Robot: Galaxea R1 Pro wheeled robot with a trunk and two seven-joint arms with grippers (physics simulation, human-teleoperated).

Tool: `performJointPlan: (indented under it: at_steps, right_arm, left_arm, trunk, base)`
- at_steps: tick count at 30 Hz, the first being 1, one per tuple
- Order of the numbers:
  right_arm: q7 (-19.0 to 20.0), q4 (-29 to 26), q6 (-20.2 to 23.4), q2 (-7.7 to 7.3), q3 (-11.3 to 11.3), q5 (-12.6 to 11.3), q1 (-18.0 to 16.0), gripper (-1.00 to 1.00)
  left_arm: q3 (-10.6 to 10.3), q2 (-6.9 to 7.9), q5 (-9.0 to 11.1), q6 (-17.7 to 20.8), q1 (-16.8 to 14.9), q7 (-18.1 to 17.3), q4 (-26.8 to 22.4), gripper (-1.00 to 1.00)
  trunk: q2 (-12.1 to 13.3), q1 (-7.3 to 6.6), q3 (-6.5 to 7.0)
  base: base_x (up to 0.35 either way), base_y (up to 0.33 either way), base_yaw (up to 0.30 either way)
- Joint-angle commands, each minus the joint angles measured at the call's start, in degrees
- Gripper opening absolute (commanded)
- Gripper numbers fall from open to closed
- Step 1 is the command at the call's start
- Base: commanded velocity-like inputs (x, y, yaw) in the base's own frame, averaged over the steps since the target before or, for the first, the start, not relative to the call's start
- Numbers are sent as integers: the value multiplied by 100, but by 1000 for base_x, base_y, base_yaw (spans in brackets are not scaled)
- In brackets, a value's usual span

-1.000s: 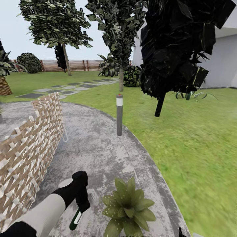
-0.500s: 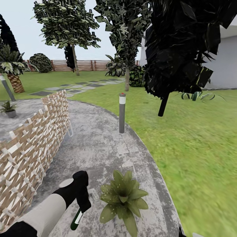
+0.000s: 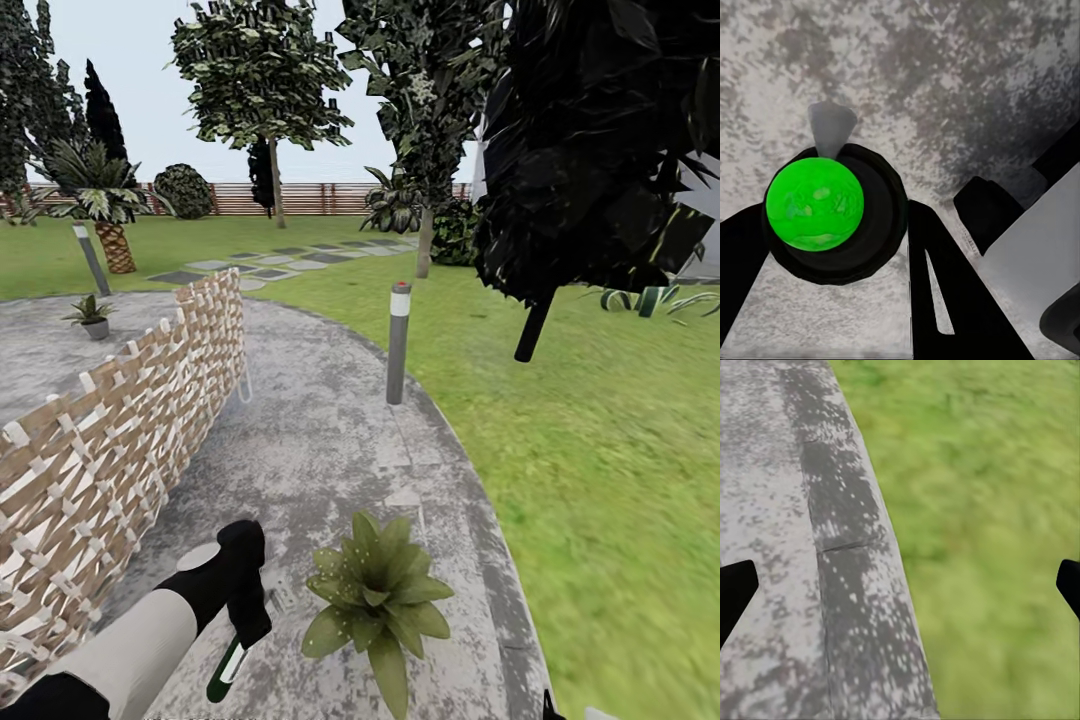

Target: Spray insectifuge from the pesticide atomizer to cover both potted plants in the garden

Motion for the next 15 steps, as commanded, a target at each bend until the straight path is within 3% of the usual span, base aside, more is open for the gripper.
performJointPlan:
  at_steps: [1, 5, 13, 15]
  right_arm:
    - [-8, 4, -17, 0, 16, -21, -3, 100]
    - [-8, 4, -17, -8, 16, -13, -2, 100]
    - [-5, 4, -17, -12, 21, -12, -4, 100]
    - [-1, 4, -17, -10, 24, -12, -5, 100]
  left_arm:
    - [-43, 13, -32, 53, 5, -46, 63, -100]
    - [-54, 14, -53, 64, 15, -49, 435, -100]
    - [-38, -4, 14, 64, 106, 273, 529, -100]
    - [12, -23, 28, 64, 112, 338, 493, -100]
  trunk:
    - [-2, -1, -6]
    - [-2, -1, -6]
    - [-2, -1, -6]
    - [-2, -1, -6]
  base:
    - [0, -28, 53]
    - [0, -7, 13]
    - [0, 0, 4]
    - [0, 0, 196]
